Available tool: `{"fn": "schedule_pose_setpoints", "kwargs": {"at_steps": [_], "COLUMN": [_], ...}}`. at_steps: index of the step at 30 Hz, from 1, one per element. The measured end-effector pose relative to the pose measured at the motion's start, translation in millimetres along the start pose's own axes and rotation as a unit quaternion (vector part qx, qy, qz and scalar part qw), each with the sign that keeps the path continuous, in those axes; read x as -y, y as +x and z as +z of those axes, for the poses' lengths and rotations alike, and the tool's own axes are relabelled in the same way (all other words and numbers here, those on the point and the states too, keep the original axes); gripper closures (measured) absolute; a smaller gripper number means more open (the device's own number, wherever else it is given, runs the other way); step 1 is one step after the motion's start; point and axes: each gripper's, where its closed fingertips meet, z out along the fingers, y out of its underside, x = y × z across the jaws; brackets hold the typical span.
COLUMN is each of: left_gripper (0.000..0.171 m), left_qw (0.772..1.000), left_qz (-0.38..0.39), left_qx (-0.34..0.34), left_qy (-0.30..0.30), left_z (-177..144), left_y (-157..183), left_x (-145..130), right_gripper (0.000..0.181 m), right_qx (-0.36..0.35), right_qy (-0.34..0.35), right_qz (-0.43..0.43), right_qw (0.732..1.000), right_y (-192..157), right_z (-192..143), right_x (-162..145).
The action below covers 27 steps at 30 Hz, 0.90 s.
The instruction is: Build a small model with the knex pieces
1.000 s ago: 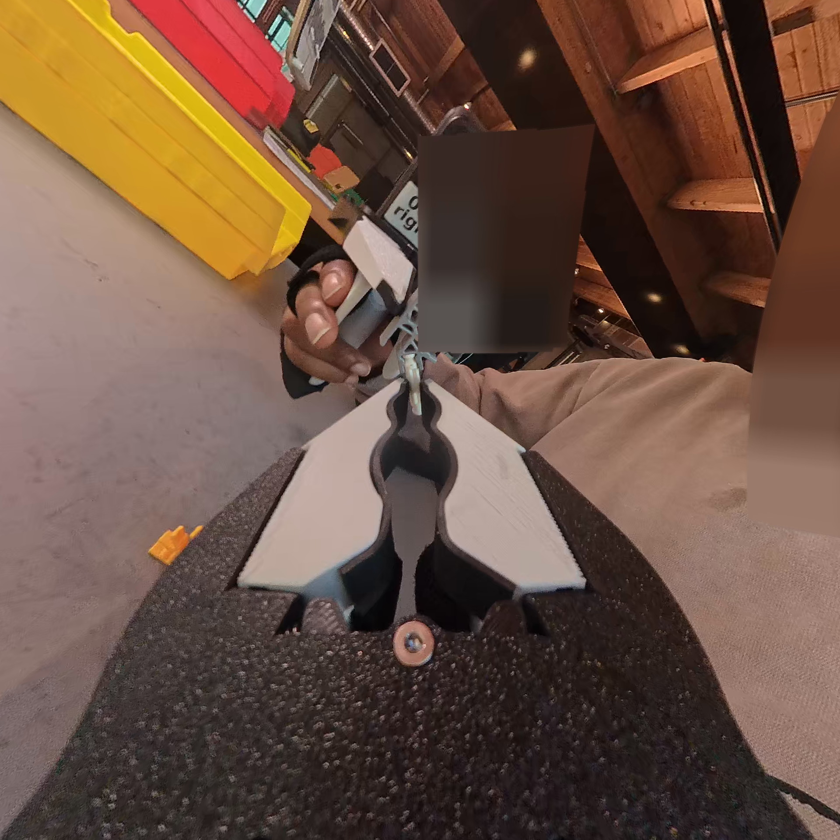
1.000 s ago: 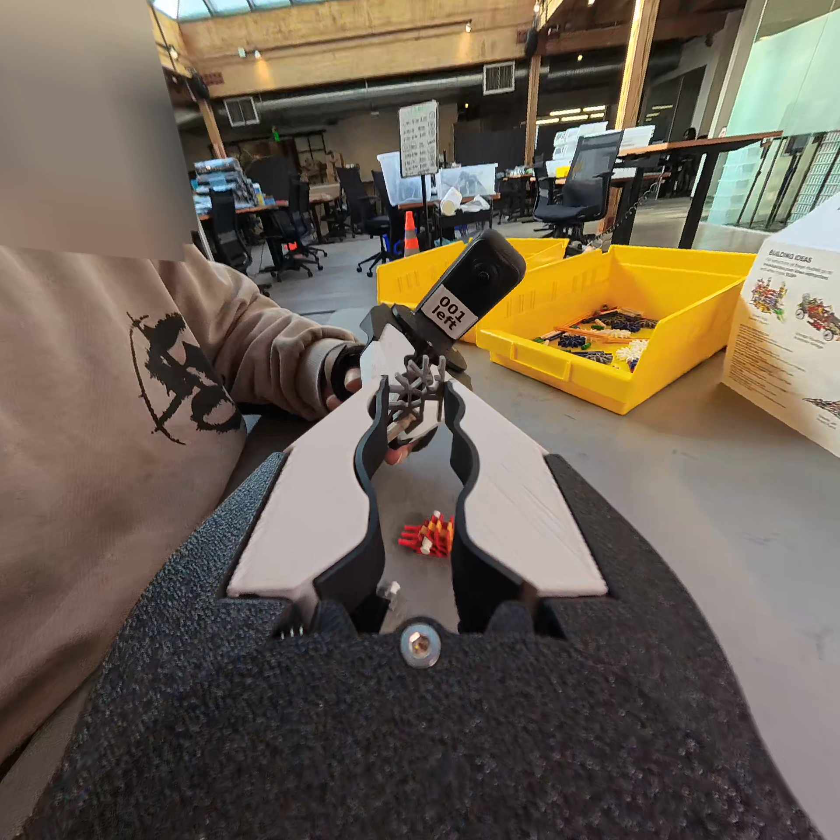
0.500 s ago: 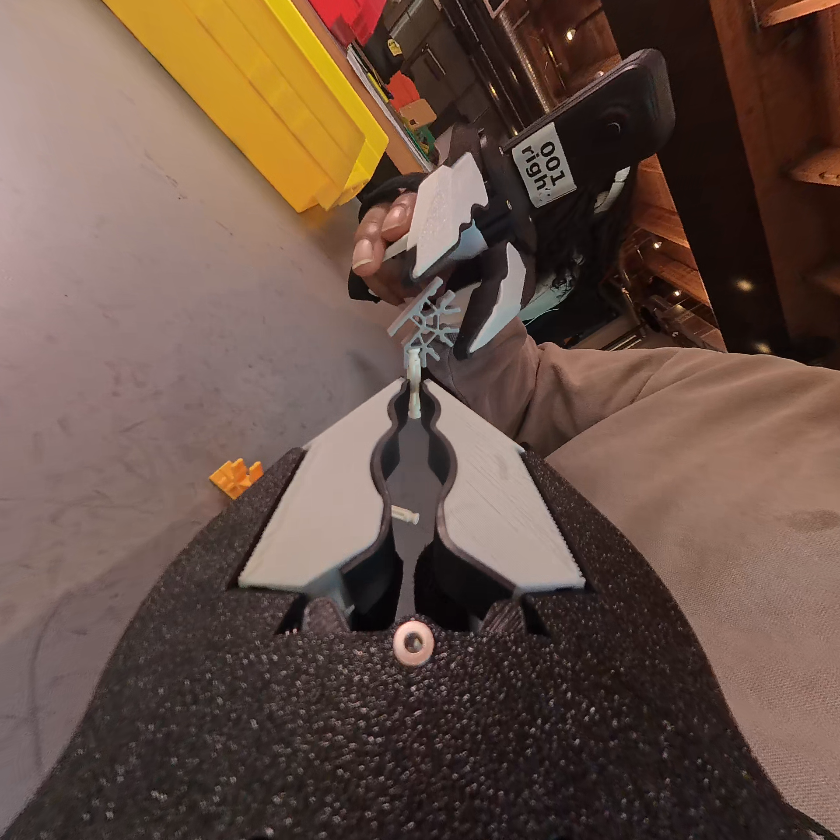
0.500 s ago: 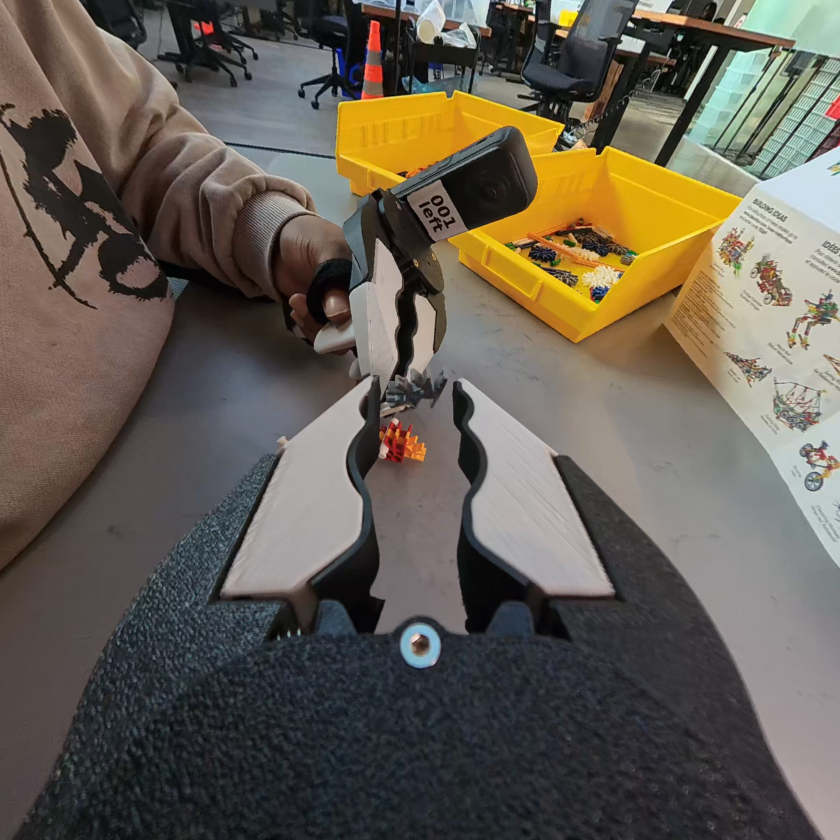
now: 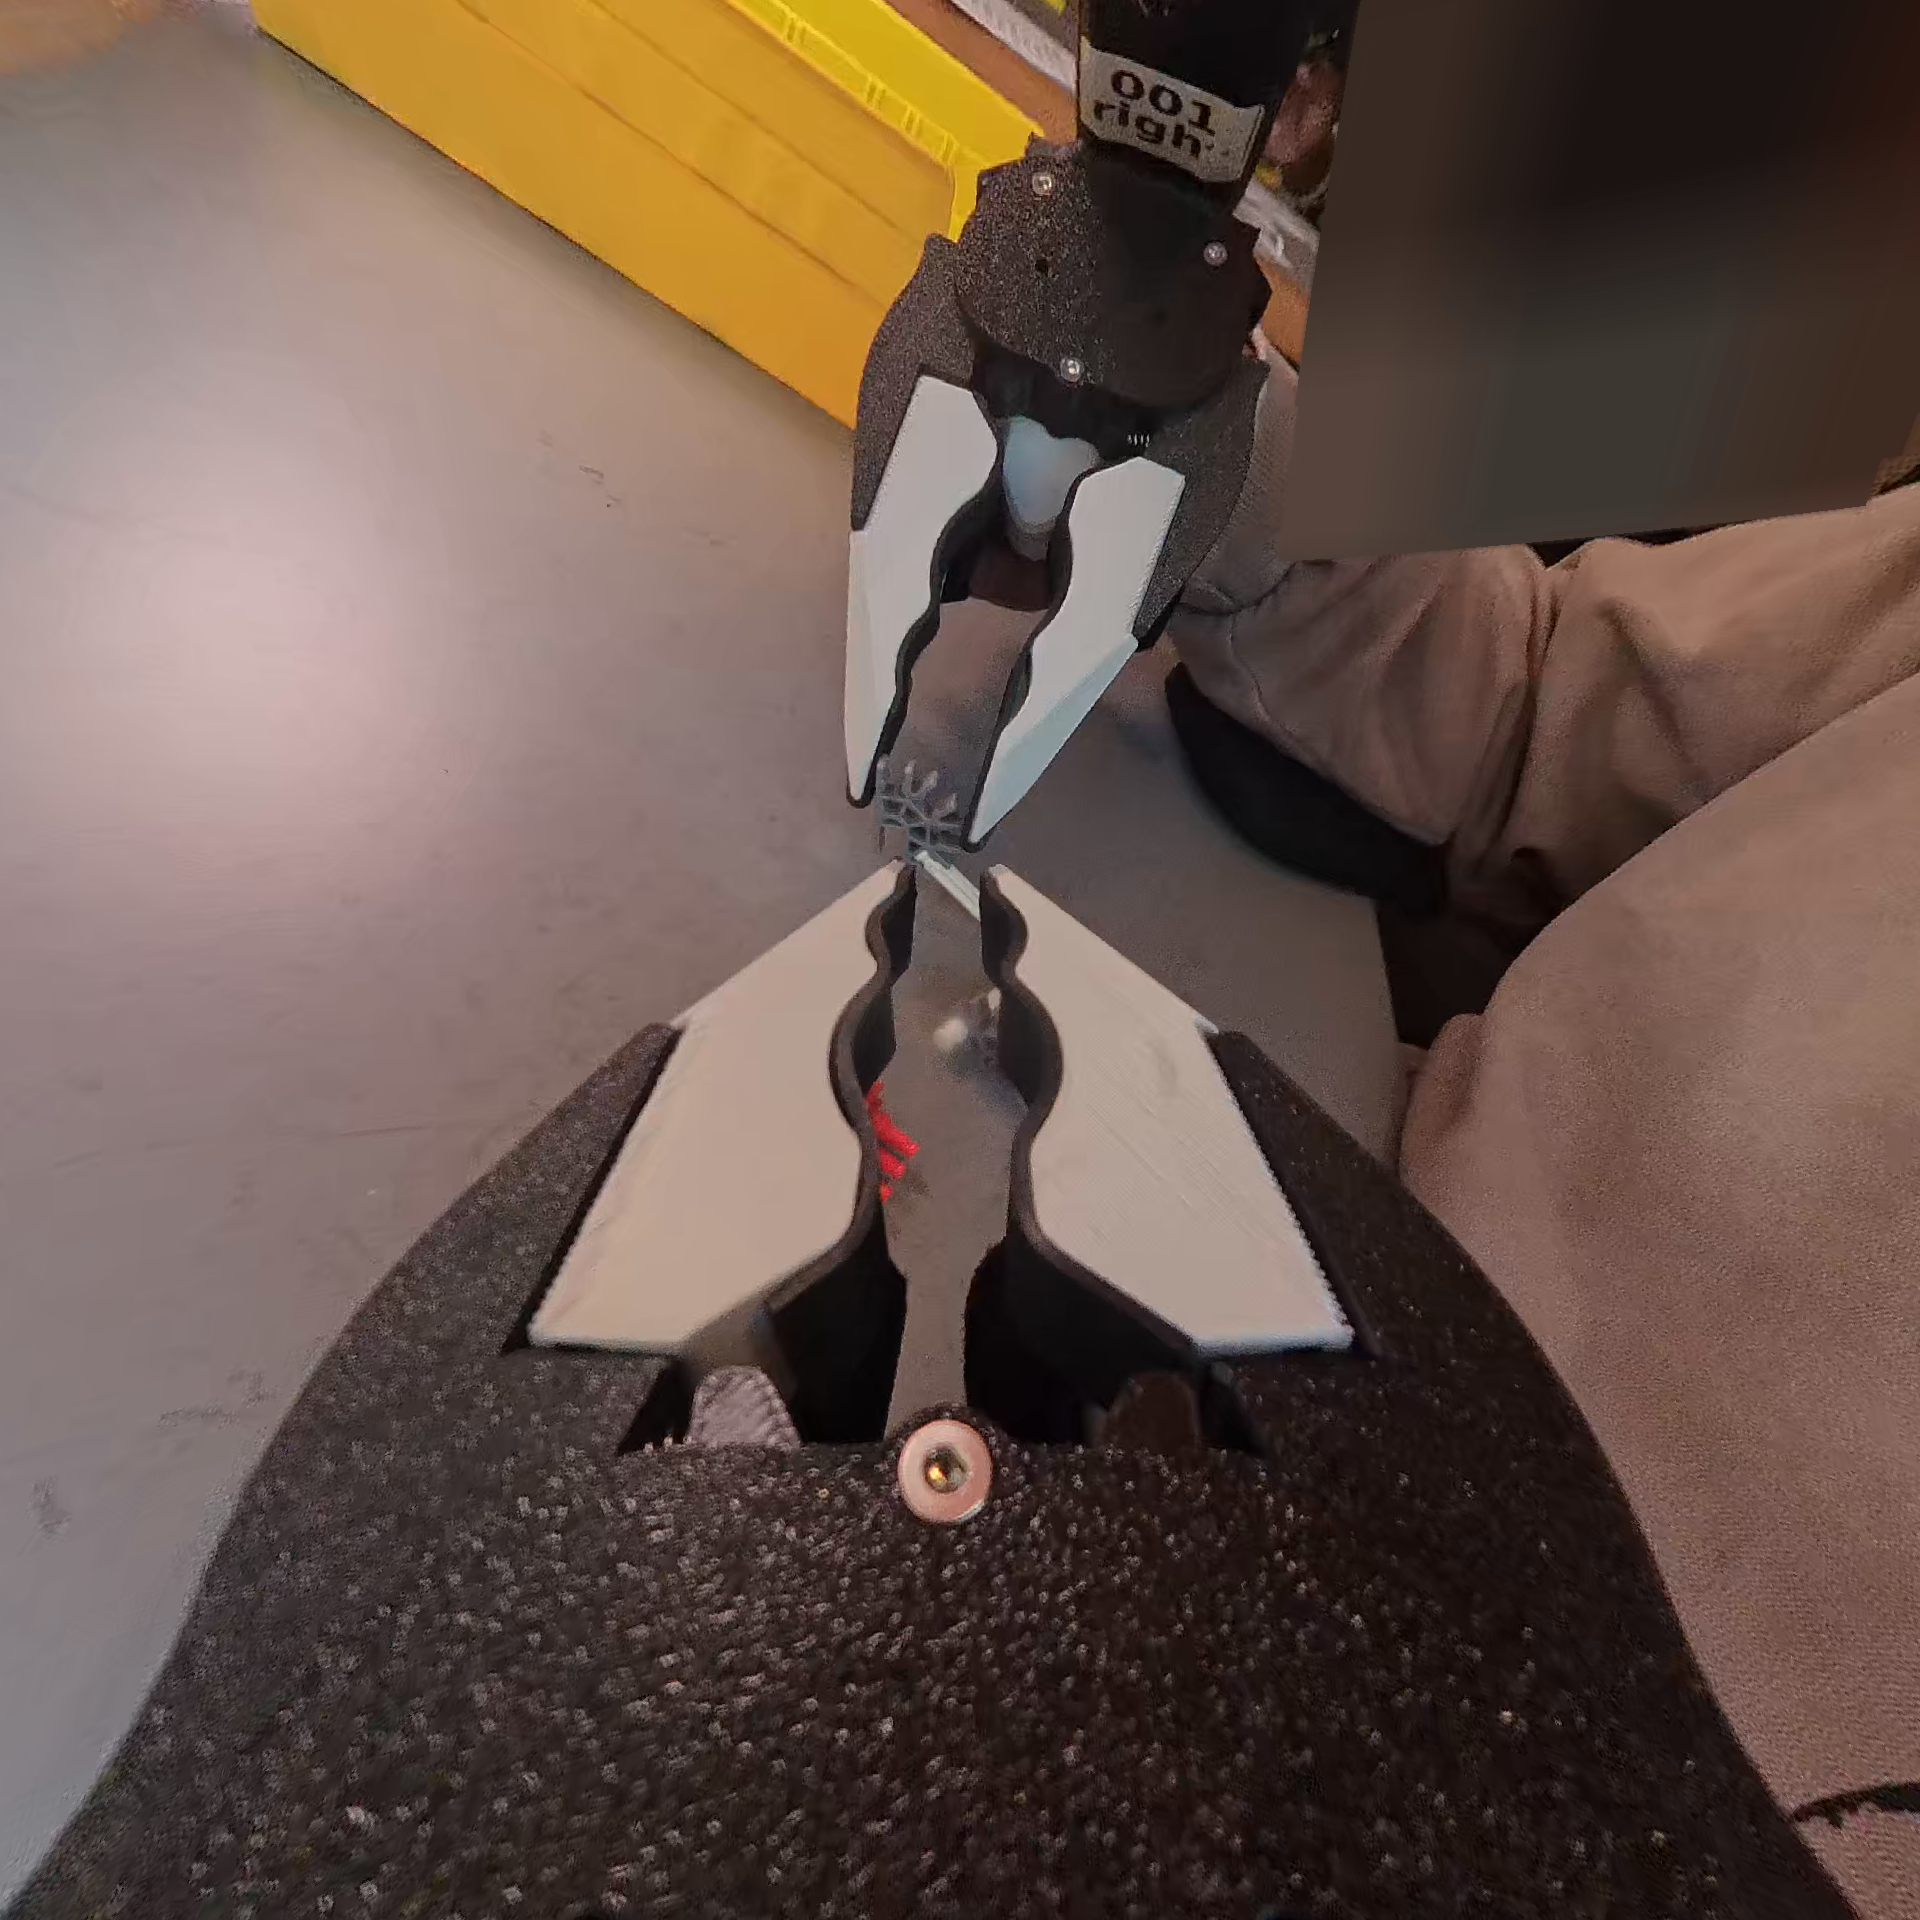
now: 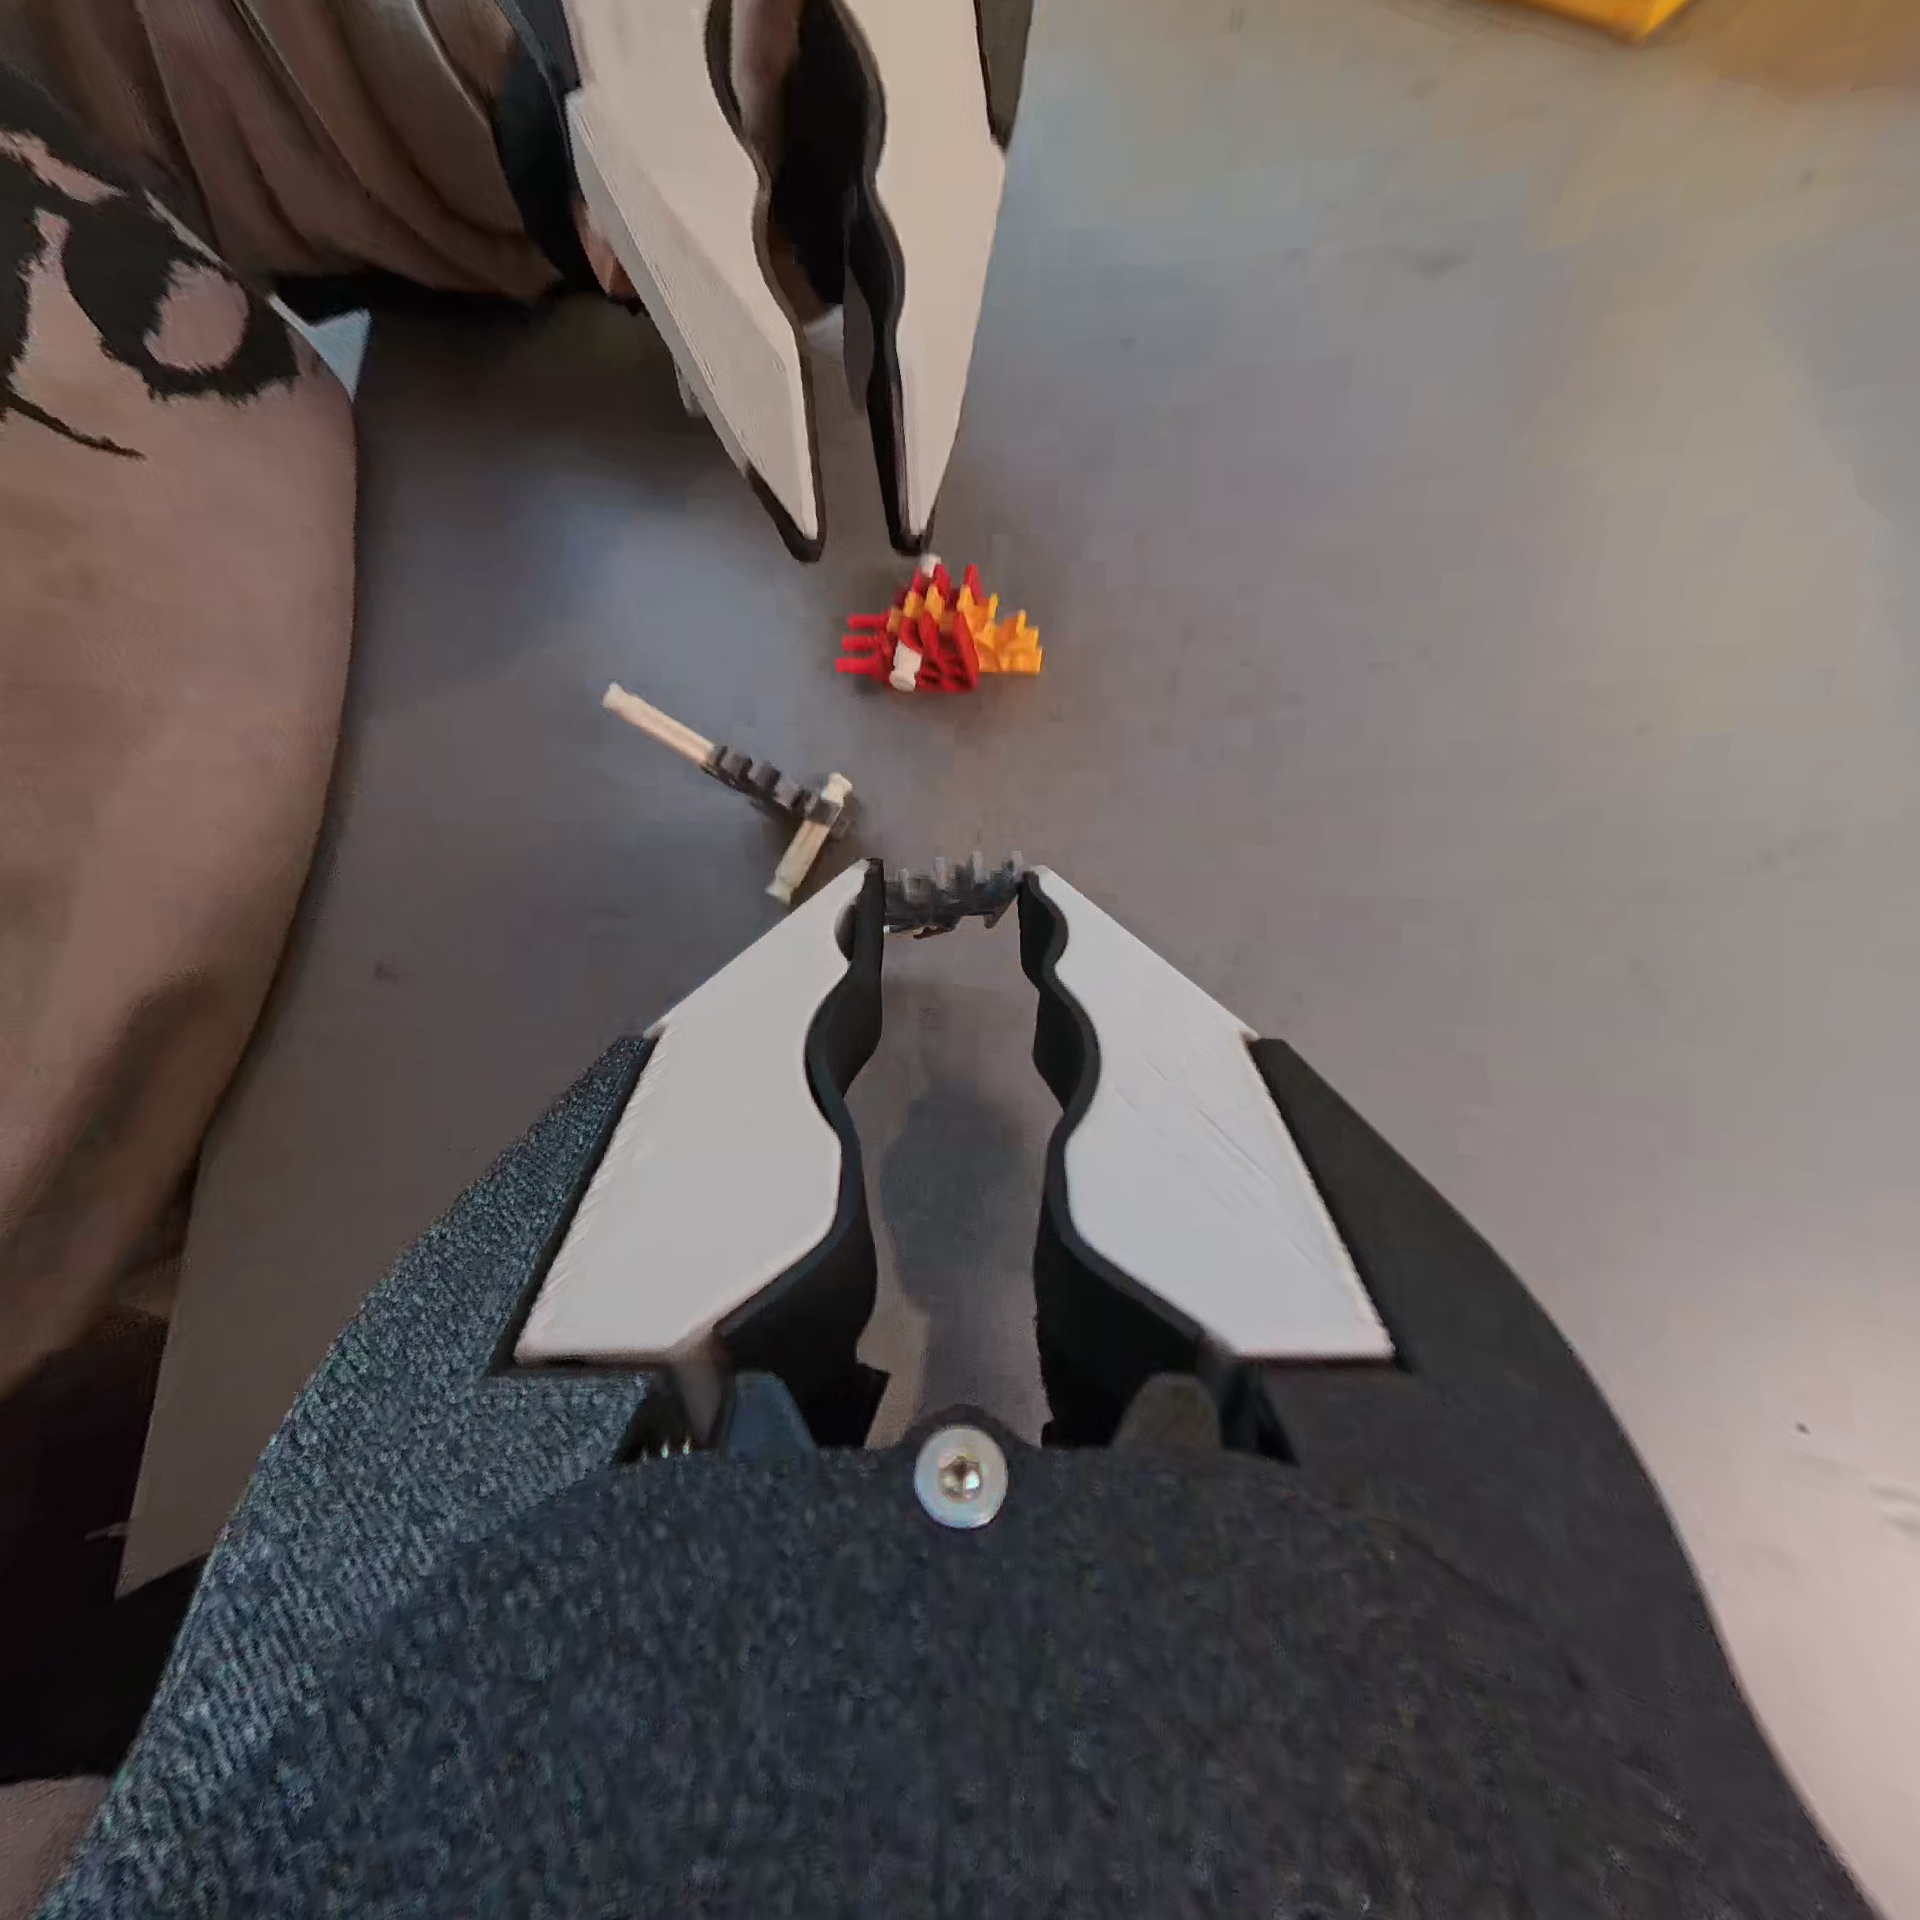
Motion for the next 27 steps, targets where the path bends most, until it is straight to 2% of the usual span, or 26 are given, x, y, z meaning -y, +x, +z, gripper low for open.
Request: {"fn": "schedule_pose_setpoints", "kwargs": {"at_steps": [3,13,17,24,27], "left_gripper": [0.159,0.158,0.158,0.158,0.158], "left_qw": [0.999,0.999,0.998,0.997,0.996], "left_qz": [0.024,0.036,0.046,0.054,0.051], "left_qx": [0.017,0.022,0.027,0.033,0.033], "left_qy": [-0.019,-0.035,-0.044,-0.054,-0.058], "left_z": [1.3,4.5,5.9,7.6,9.0], "left_y": [-3.1,-3.6,-3.7,-5.2,-6.2], "left_x": [-6.8,-12.9,-16.2,-20.3,-22.3], "right_gripper": [0.157,0.155,0.159,0.143,0.142], "right_qx": [0.014,-0.012,-0.015,-0.046,-0.052], "right_qy": [-0.019,-0.044,-0.048,-0.087,-0.114], "right_qz": [-0.005,-0.033,-0.036,-0.067,-0.076], "right_qw": [1.000,0.998,0.998,0.993,0.989], "right_y": [-2.3,2.7,2.8,-2.3,-8.3], "right_z": [9.1,9.6,9.7,4.2,7.8], "right_x": [-7.8,-16.1,-17.1,-18.2,-21.2]}}
